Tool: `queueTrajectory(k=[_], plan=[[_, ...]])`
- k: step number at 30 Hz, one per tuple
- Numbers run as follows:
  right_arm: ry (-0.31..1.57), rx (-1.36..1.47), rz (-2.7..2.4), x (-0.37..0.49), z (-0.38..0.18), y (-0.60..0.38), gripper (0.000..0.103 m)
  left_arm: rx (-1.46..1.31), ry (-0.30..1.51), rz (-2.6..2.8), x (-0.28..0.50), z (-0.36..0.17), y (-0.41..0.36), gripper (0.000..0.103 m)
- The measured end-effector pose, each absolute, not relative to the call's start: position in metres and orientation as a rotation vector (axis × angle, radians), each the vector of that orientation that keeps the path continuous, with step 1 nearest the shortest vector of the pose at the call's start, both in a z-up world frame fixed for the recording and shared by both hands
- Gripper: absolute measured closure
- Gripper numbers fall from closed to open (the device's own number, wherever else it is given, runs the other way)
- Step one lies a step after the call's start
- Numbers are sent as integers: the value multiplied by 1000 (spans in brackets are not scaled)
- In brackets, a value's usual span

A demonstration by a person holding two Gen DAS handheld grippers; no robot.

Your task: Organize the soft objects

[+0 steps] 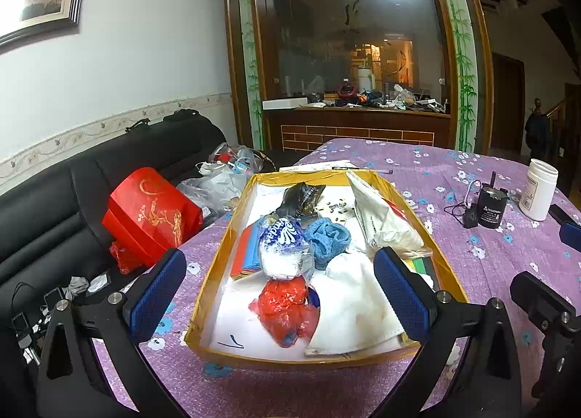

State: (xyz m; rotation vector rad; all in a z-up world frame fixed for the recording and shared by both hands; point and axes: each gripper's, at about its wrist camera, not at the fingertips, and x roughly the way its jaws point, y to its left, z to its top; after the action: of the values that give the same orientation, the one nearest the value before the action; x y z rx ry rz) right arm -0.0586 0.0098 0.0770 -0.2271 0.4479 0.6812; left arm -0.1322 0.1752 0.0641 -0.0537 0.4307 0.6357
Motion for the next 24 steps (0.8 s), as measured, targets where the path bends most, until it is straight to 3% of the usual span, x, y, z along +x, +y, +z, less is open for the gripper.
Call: queueTrajectory(k=[24], plan=[[452,-226,681,-58,76,8,0,-20,465,668,-129,62,175,0]])
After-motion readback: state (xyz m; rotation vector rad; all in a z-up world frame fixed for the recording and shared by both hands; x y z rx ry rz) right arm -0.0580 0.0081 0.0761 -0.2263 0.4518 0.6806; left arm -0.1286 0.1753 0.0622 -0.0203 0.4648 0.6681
